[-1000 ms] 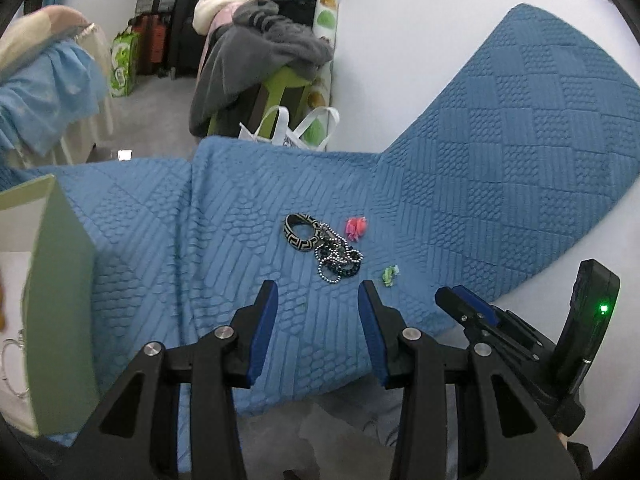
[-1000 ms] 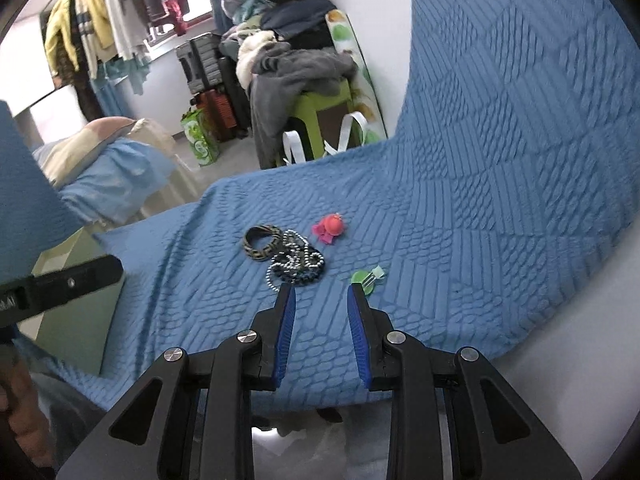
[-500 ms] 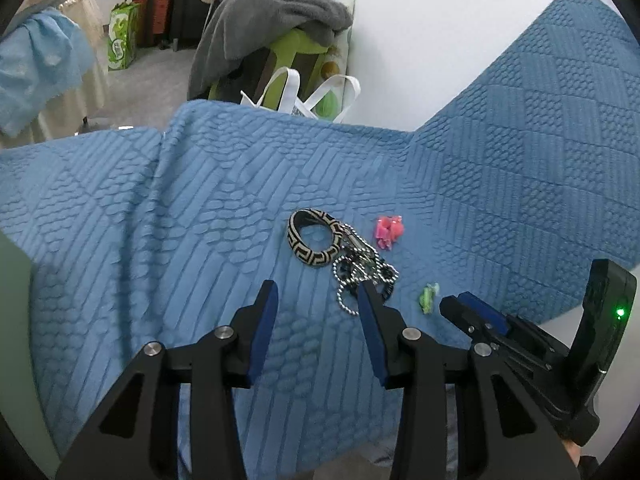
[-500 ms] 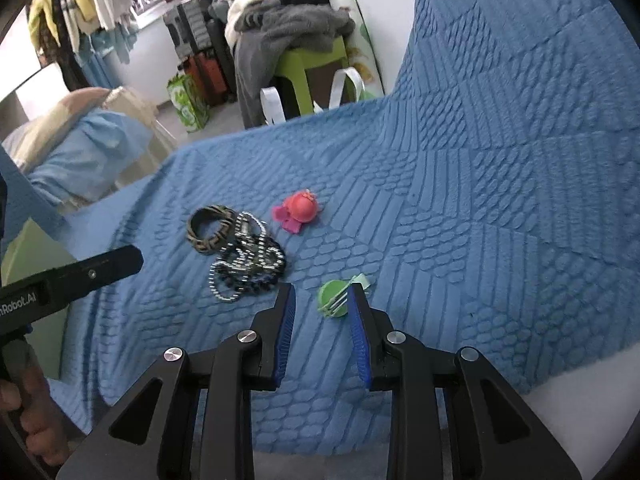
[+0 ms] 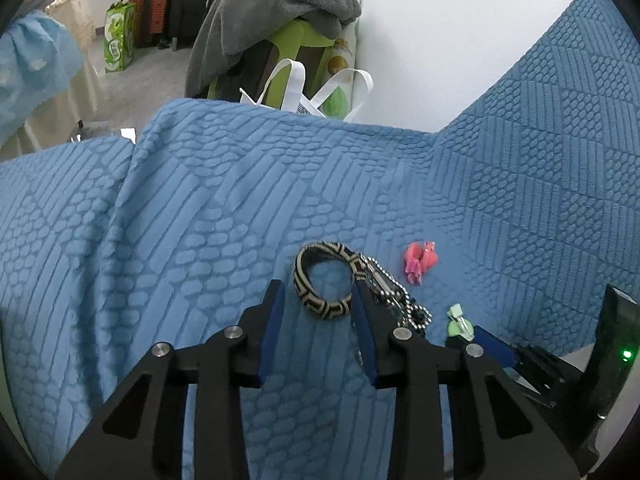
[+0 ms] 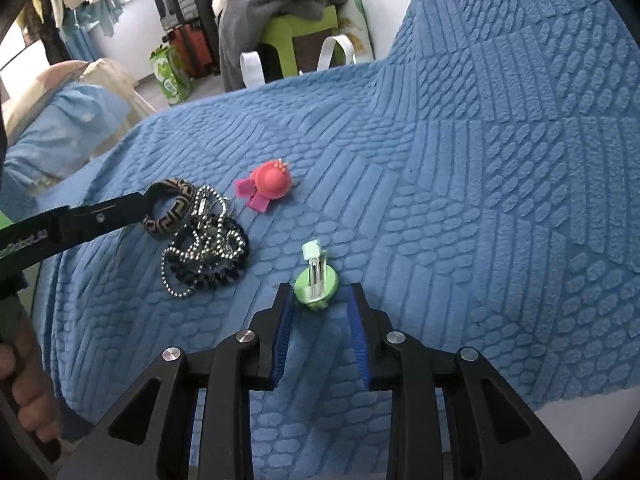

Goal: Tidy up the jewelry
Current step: 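Grasp the green hair clip with the right gripper while the left gripper grasps the patterned bangle, then carry the green clip and patterned bangle with both grippers over the white box, then open both grippers to drop the clip and bangle into the box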

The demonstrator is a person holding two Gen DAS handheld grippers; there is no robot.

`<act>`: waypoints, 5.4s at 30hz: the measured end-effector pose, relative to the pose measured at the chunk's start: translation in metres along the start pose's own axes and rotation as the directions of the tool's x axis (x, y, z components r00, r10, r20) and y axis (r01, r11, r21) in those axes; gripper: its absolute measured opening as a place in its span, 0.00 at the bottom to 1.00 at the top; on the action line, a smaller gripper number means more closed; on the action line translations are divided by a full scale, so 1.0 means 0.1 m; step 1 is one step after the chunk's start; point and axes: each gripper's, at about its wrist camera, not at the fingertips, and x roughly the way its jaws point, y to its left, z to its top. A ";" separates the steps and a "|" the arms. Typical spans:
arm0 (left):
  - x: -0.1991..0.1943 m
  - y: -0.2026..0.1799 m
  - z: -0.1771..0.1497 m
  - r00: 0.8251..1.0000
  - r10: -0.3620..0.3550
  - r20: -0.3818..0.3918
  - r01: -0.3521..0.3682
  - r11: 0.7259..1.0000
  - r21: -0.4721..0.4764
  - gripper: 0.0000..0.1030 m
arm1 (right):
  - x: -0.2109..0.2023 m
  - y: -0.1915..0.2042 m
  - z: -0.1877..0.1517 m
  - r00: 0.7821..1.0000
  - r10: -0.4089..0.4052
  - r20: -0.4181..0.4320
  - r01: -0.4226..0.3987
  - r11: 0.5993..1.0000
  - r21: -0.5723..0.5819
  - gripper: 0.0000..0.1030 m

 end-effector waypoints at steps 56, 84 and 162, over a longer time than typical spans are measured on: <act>-1.71 0.64 -0.57 0.990 0.062 0.129 -0.056 0.997 -0.046 0.06 | -0.74 1.55 -0.20 0.985 0.139 0.102 -0.118 0.975 -0.190 0.07; -3.09 0.94 -0.31 0.949 0.036 0.312 -0.049 0.998 0.034 0.06 | -1.98 2.23 0.05 0.938 0.217 0.272 -0.161 0.963 -0.214 0.07; -3.42 1.80 -0.46 0.913 0.245 0.327 -0.206 0.967 -0.150 0.53 | -1.80 3.28 0.07 0.916 0.369 0.157 -0.278 0.867 -0.414 0.23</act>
